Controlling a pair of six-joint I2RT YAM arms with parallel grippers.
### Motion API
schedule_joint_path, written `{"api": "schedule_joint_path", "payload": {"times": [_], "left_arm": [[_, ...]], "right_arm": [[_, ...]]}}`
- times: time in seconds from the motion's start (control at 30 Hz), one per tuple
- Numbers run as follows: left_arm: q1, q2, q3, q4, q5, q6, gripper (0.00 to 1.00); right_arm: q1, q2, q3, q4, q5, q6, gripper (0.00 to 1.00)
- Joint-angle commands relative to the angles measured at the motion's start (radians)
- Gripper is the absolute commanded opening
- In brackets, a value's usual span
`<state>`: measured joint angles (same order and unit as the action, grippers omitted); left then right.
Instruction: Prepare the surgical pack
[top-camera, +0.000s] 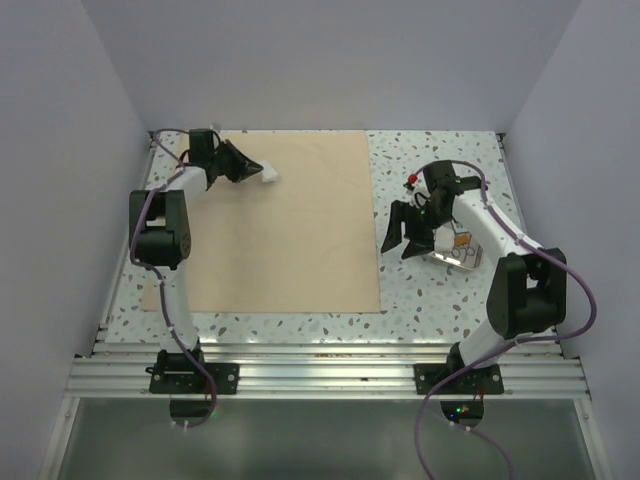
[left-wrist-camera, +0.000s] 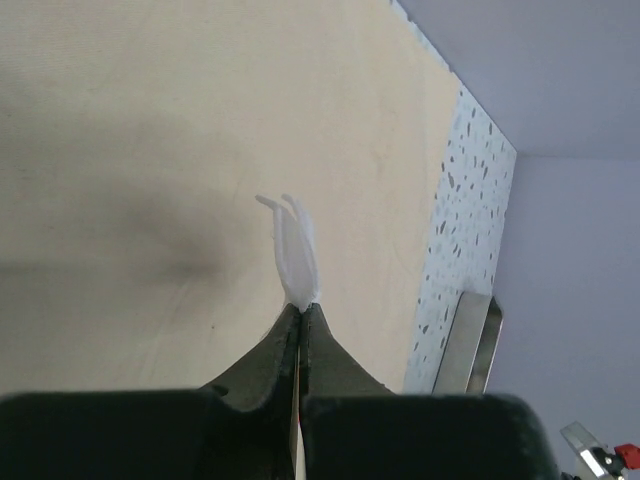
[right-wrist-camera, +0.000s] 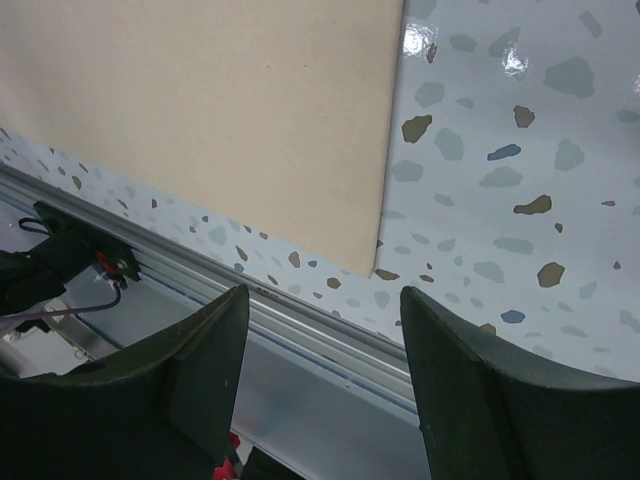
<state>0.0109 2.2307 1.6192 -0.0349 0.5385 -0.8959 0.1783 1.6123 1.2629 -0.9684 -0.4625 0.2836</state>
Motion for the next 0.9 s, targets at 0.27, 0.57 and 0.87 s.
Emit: {"api": "schedule_joint_path", "payload": {"times": [0.27, 0.57, 0.87], "left_arm": [[-0.107, -0.314, -0.156, -0.062, 0.124, 0.250, 0.00], [-0.167, -0.675, -0.556, -0.001, 0.316, 0.353, 0.00], [-0.190, -0.940, -0.758, 0.071, 0.475, 0.289, 0.00]], "right_arm": [[0.041, 0.057, 0.119, 0.094, -0.227, 0.031, 0.75], [0.125, 0.090, 0.182, 0.266, -0.468, 0.098, 0.96], [0.243, 0.038, 0.113, 0.588, -0.603, 0.248, 0.99]]}}
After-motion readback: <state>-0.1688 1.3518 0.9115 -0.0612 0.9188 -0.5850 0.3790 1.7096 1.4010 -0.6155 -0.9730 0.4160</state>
